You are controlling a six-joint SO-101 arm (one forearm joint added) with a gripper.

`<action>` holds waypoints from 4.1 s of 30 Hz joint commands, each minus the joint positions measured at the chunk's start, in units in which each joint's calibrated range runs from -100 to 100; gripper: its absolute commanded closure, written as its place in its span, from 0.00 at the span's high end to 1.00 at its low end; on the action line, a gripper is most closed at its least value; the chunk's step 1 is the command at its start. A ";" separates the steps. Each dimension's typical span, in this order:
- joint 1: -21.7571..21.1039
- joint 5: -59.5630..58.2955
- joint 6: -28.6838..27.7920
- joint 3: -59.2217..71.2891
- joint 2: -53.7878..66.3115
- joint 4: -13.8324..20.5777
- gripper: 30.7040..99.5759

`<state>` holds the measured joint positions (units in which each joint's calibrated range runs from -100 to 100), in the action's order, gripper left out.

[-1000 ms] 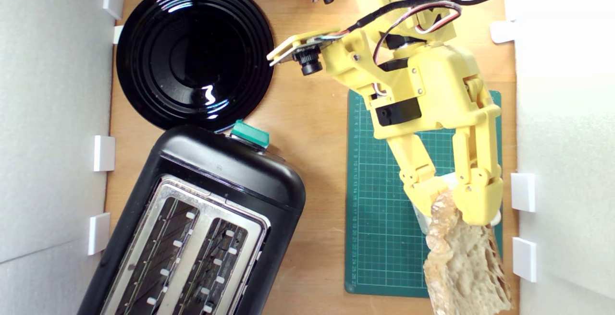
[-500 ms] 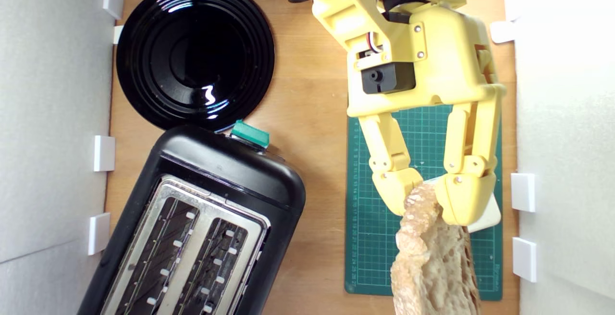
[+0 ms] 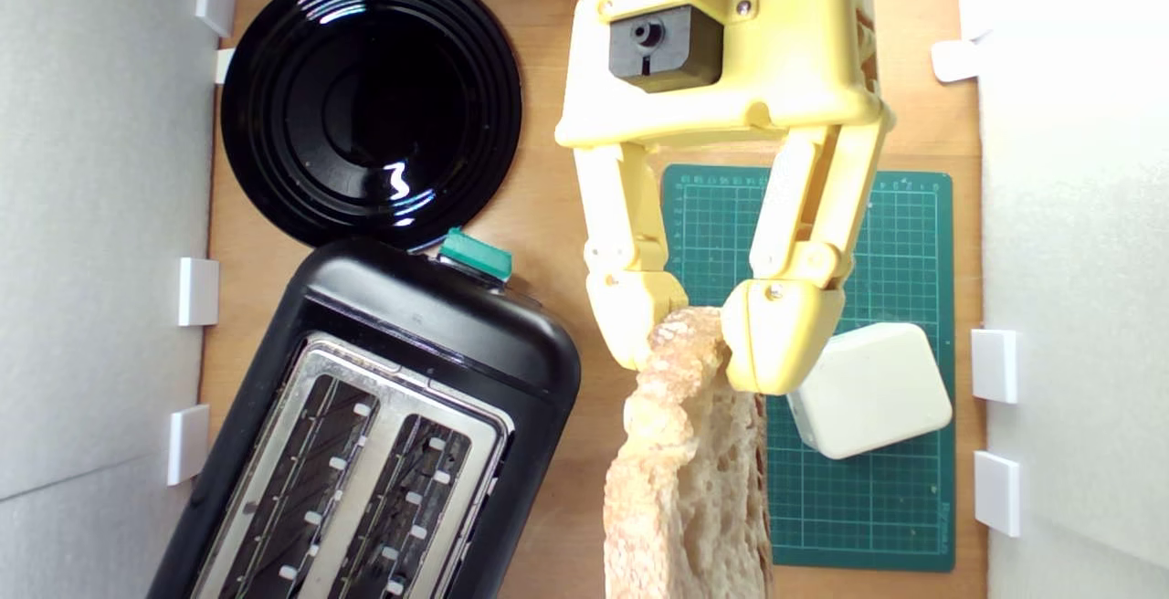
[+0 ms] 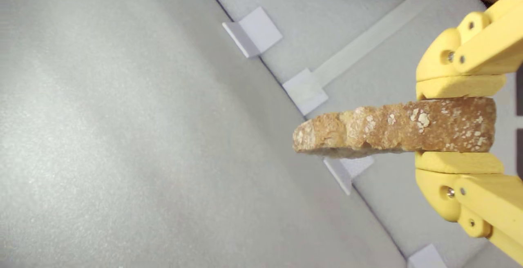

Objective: Pick bread and place in toaster

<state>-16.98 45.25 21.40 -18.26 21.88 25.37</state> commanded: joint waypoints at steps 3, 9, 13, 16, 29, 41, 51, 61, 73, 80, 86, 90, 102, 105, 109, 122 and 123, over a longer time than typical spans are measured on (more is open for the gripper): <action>3.04 4.66 4.58 -9.02 3.49 0.02 0.31; 7.63 5.60 8.61 -10.93 3.58 0.02 0.31; 10.86 5.60 10.80 -13.10 3.41 0.02 0.30; 12.95 5.60 12.74 -13.10 3.41 0.02 0.30; 17.22 10.97 19.02 -13.20 2.08 0.11 0.30; 20.93 26.33 22.78 -13.20 1.50 0.93 0.30; 21.41 34.10 22.78 -13.01 1.41 0.83 0.30; 21.49 33.41 22.63 -13.20 -1.75 0.74 0.30; 21.57 28.30 22.31 -14.47 -2.08 0.65 0.30; 21.57 27.95 22.42 -18.82 -5.91 0.93 0.30; 23.35 23.77 22.31 -18.73 -6.49 0.83 0.30; 23.67 23.52 22.36 -18.82 -8.40 0.83 0.30; 23.75 23.26 22.31 -18.82 -11.98 0.83 0.30; 23.83 23.26 22.31 -18.82 -12.98 0.83 0.30; 23.83 23.26 22.31 -18.82 -14.06 0.83 0.30; 25.28 23.26 22.31 -19.19 -16.56 0.47 0.30; 25.52 23.26 22.31 -19.19 -16.81 0.38 0.30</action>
<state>6.45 70.76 43.96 -33.61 4.49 25.54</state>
